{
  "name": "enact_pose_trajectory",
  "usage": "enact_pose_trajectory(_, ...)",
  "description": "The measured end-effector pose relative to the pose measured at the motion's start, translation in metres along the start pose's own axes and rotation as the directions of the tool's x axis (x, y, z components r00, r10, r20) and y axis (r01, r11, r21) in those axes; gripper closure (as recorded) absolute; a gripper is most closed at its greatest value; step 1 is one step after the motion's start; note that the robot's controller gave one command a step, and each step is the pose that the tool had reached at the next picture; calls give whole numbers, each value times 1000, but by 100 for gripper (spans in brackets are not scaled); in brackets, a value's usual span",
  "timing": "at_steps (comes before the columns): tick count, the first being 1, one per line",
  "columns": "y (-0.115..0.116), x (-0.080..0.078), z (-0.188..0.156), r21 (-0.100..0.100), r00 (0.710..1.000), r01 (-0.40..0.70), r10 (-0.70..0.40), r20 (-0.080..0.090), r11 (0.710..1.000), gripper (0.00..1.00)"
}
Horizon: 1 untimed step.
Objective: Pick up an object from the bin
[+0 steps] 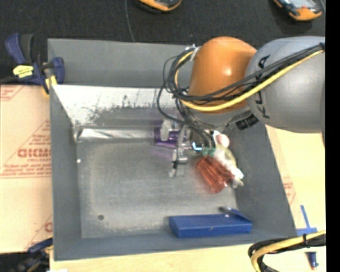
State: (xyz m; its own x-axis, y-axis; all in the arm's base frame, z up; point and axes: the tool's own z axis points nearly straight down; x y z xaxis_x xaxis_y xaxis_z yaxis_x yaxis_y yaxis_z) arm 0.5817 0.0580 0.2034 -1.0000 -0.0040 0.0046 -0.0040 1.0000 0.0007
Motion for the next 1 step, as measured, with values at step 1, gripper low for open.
enact_pose_trajectory(1, 0, -2, -4, -1, 1000, -1, 1, 8, 1000, 0)
